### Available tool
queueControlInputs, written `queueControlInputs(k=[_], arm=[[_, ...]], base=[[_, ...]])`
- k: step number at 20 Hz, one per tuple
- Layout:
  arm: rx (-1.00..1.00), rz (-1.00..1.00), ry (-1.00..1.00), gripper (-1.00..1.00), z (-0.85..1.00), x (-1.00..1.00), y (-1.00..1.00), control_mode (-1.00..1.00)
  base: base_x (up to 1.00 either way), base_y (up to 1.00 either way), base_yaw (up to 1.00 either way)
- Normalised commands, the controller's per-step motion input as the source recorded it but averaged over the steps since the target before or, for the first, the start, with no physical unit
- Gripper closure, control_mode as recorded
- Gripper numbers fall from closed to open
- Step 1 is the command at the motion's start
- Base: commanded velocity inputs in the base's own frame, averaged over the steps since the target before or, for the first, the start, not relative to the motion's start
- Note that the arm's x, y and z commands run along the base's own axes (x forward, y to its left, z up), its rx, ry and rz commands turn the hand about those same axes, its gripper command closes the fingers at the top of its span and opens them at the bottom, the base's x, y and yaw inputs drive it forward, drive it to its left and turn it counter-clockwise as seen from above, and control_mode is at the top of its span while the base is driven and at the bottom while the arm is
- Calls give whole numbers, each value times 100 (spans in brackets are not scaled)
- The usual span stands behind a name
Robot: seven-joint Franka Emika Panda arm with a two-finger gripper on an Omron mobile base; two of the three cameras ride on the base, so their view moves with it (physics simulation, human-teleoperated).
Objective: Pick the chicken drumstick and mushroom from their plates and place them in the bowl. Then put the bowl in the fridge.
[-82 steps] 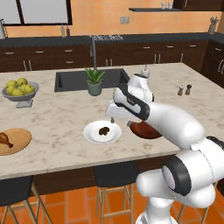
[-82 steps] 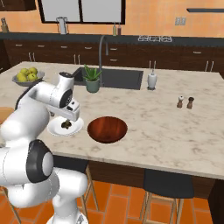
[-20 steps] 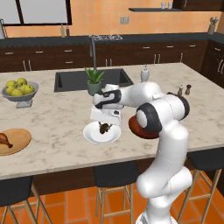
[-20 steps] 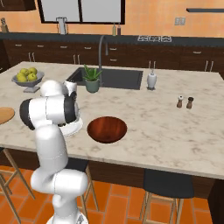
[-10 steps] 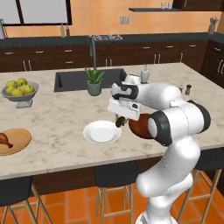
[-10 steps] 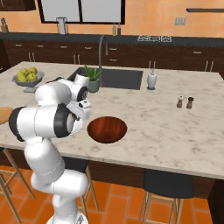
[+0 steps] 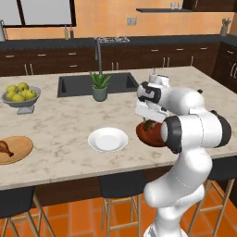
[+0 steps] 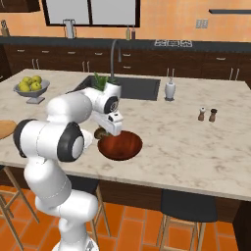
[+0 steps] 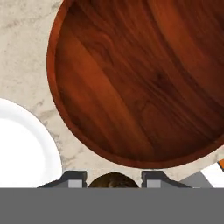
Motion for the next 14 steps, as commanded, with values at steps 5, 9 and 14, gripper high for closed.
queueControlInputs(k=[5,9,14], arm=[[-14,-8,4,100,-5,17,-47,-100],[-2,0,9,100,-25,25,-30,-100],[-2,-1,11,100,-26,32,-24,-100]], base=[[0,0,0],[0,0,0],[0,0,0]])
